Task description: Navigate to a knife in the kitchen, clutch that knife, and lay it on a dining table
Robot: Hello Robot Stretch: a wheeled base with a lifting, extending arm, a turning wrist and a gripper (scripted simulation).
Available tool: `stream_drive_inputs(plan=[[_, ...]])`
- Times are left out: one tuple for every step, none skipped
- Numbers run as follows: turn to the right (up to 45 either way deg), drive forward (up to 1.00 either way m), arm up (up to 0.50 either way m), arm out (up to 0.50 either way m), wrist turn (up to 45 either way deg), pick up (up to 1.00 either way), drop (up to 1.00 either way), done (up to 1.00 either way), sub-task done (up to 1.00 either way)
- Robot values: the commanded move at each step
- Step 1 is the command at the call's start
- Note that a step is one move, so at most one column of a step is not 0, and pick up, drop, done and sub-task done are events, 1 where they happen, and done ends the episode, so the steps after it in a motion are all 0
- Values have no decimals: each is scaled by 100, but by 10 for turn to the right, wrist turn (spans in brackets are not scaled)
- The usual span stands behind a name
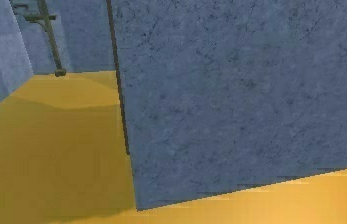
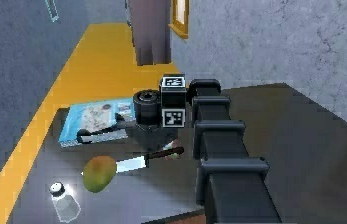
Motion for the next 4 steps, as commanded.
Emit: stream_drive_inputs(plan=[[0, 0, -14, 0, 0, 0, 0, 0, 0], [0, 0, 0, 0, 0, 100, 0, 0, 0], [0, 0, 10, 0, 0, 0, 0, 0, 0], [0, 0, 4, 0, 0, 0, 0, 0, 0]])
